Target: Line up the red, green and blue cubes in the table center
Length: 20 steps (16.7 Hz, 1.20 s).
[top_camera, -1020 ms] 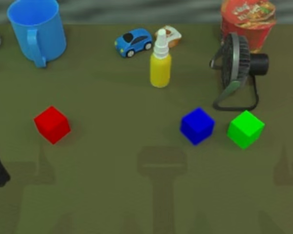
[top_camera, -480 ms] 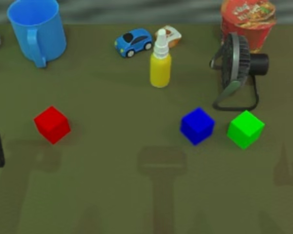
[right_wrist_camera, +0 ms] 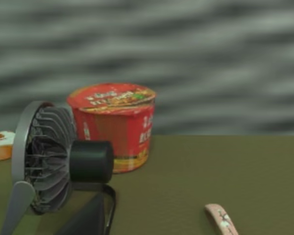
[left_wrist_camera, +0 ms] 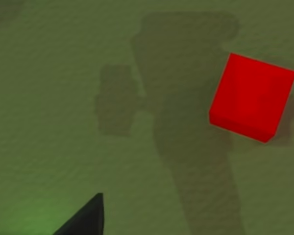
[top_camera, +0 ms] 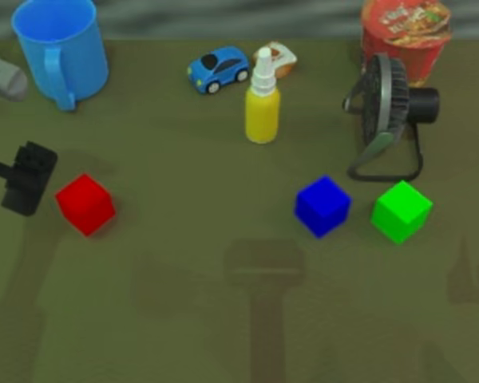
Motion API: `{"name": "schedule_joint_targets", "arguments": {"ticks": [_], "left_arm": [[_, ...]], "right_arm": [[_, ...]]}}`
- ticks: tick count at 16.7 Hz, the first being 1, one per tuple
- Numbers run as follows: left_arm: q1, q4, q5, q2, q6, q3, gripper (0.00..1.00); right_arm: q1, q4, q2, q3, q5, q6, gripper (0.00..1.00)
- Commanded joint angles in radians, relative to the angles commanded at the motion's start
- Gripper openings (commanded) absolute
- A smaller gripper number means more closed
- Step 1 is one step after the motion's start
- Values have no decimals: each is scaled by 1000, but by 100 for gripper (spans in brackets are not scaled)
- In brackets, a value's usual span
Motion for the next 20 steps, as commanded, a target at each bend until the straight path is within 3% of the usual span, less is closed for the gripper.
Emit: {"name": "schedule_joint_targets", "arguments": {"ticks": [5,9,13,20], "left_arm": [[-38,-252,-2,496,125,353,100],[-59,-383,0,744,195,568,100],[-68,-439,3,856,228,681,100],[-65,-423,3,866,230,672,100]], "right_arm": [[0,0,0,0,0,0,100],[0,0,0,0,0,0,100],[0,0,0,0,0,0,100],[0,0,0,0,0,0,100]]}}
